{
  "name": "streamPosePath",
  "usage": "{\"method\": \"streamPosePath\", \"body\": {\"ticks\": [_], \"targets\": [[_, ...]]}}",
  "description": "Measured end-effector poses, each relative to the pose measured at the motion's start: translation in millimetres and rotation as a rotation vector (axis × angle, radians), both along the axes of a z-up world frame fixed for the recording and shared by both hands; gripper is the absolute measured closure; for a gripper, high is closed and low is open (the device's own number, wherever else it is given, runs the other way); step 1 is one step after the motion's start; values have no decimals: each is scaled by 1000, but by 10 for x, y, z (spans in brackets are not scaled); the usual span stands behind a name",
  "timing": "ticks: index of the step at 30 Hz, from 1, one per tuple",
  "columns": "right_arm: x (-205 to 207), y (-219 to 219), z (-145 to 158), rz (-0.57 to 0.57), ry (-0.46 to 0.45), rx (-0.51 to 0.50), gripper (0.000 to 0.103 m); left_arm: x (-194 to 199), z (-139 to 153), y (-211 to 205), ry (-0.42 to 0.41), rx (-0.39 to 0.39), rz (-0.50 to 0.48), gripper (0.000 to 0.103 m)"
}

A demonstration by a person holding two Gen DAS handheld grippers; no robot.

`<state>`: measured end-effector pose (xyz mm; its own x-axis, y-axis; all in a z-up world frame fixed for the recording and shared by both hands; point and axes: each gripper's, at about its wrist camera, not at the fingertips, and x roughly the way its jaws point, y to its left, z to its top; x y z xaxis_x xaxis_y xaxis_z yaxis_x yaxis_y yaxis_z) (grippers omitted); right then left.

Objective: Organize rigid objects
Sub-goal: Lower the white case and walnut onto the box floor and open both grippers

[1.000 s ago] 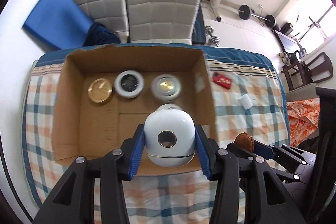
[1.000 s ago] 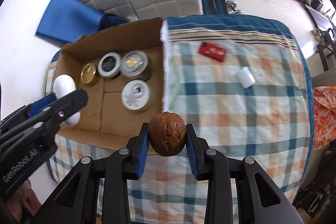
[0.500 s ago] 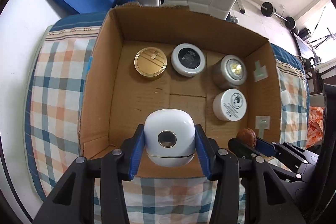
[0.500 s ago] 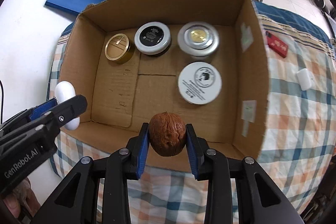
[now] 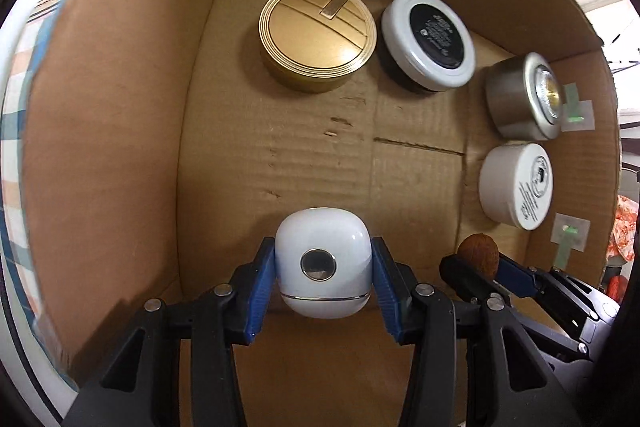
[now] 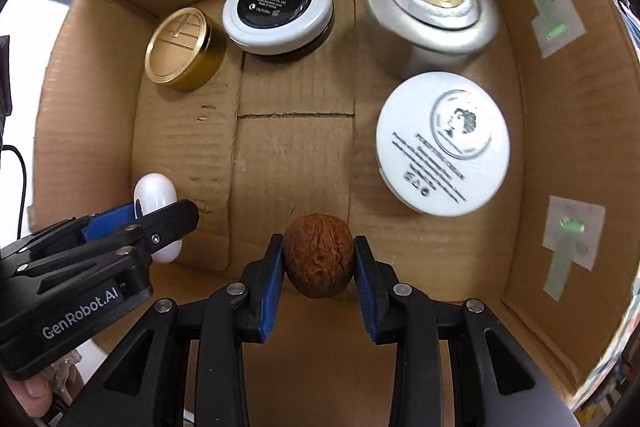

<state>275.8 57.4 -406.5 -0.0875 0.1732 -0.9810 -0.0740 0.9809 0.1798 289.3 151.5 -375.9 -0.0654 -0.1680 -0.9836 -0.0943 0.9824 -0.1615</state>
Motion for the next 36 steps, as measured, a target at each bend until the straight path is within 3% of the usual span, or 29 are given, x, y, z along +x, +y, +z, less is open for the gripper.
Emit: {"method": "streamPosePath", "body": {"ticks": [8,11,12,13,17,21,25,27,28,30,33,36], "targets": [[81,48,-112,8,42,3,67,65,-105,28,59,6,-11,59],[126,38,-105,16,55,6,58,42,-32,21,62,0,-13,49],[139,51,-91,18,60,7,51,41,20,19,52,-2,-11,46],[145,36,-58,16,59,2,46,33,68,23,41,3,-9,43],[144,-27,97,23,38,-17,45,-1,320,52,-11,11,8,38],[129,-143,306,22,1,-54,36,-68,613,29,-73,28,6,27],[80,-227,523,24,-40,-104,18,-145,813,-39,-118,60,-13,25],[58,-267,625,19,-56,-115,7,-160,892,-34,-125,69,-14,13],[46,-273,674,14,-59,-113,3,-192,930,-55,-128,67,-16,11],[22,-299,768,11,-68,-108,0,-187,973,-83,-128,68,-15,11],[-71,-343,943,14,-93,-105,0,-283,1020,-100,-135,80,-15,0],[-170,-395,1095,22,-119,-91,0,-374,1147,-99,-150,90,-1,0]]}}
